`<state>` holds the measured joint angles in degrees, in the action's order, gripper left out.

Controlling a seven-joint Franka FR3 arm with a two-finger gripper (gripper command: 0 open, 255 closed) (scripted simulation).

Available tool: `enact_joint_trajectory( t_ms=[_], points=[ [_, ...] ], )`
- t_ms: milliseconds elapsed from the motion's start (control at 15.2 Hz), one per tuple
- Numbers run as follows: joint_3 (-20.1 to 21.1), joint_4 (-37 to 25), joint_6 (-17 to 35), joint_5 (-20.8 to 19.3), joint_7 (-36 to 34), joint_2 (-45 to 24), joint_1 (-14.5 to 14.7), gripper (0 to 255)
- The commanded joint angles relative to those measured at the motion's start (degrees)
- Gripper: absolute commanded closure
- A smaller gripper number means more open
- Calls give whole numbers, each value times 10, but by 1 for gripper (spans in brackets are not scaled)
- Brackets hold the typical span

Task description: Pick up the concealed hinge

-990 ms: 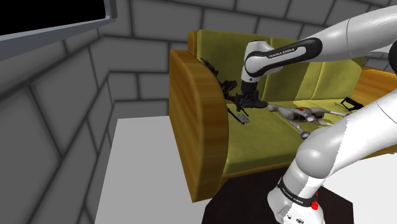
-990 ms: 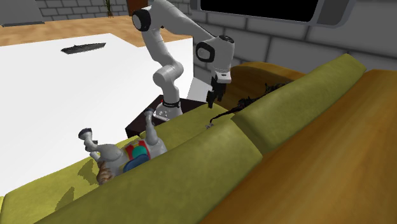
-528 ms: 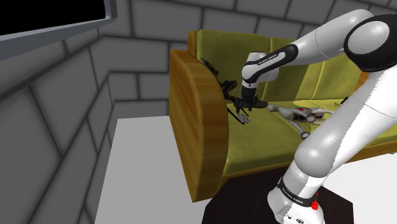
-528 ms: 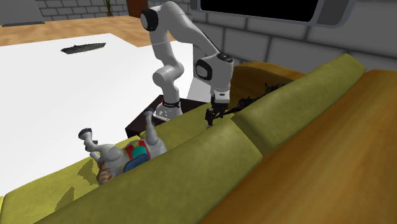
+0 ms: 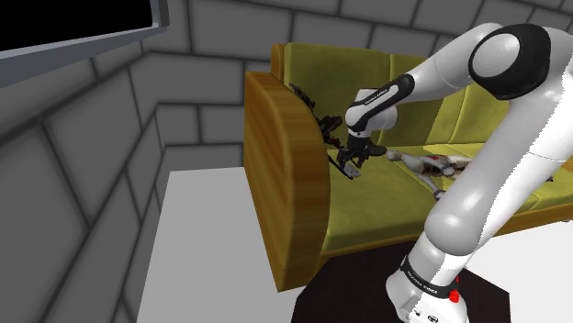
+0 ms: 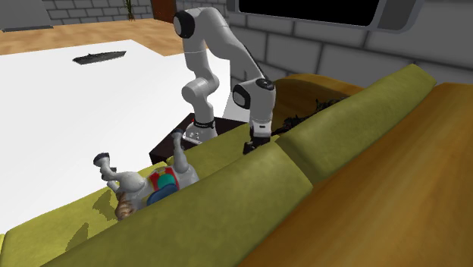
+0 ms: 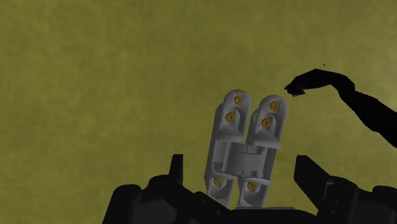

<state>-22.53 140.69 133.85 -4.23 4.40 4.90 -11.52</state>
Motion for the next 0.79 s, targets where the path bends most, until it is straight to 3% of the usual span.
enact_joint_trajectory(
  t_ms=[0, 132, 198, 726],
  points=[
    [0, 5, 13, 4, 2, -9, 1, 0],
    [0, 5, 13, 4, 2, -9, 1, 0],
    [-1, 5, 13, 3, 2, -8, 0, 255],
    [0, 3, 11, 4, 1, -8, 1, 255]
  ],
)
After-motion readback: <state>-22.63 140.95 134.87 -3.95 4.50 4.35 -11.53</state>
